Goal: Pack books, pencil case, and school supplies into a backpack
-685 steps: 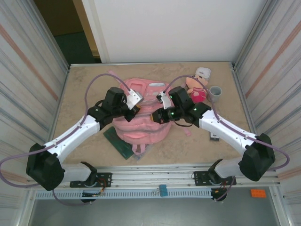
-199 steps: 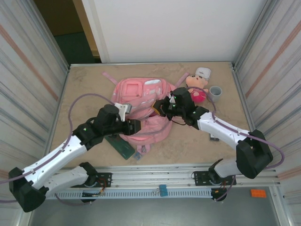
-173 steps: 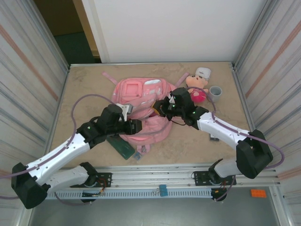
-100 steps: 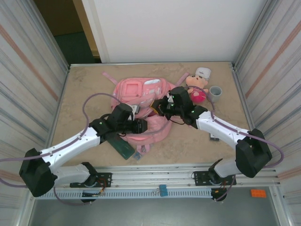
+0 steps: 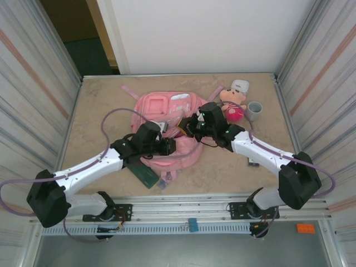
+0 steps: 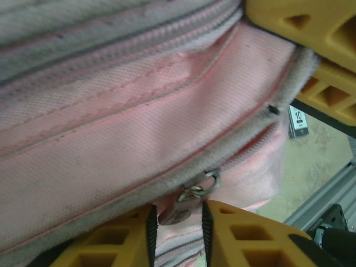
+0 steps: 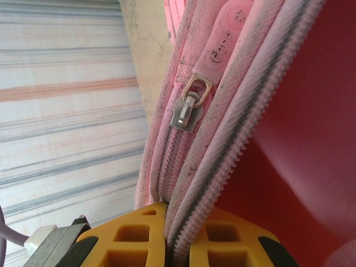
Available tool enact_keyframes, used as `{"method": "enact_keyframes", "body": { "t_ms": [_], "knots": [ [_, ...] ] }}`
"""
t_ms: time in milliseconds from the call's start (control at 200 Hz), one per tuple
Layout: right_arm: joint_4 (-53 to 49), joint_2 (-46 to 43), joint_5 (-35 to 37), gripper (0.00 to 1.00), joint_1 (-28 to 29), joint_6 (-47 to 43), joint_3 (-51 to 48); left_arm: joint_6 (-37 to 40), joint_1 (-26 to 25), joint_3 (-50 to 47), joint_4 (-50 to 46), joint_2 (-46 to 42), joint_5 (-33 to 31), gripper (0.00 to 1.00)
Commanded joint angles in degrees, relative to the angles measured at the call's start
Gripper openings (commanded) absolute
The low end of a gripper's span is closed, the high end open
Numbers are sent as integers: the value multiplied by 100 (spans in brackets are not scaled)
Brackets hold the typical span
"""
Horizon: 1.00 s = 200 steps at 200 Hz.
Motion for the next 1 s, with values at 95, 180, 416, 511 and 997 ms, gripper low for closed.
{"method": "enact_keyframes", "body": {
  "t_ms": [95,180,416,511,997],
  "knots": [
    [49,-148,51,0,111,-294,349,121,-3,112,241,159,-483,27],
    [54,-156,48,0,128,-312,364,127,-3,141,285,241,-567,28],
    [-82,-142,-20,0,147,-468,451,68,-3,257,231,344,-750,23],
    [-228,-146,-71,0,88,-570,499,38,-3,174,28,232,-918,15],
    [-895,-174,-898,0,-592,-1239,705,160,565,-783,-982,-1125,-1287,0]
  ]
}}
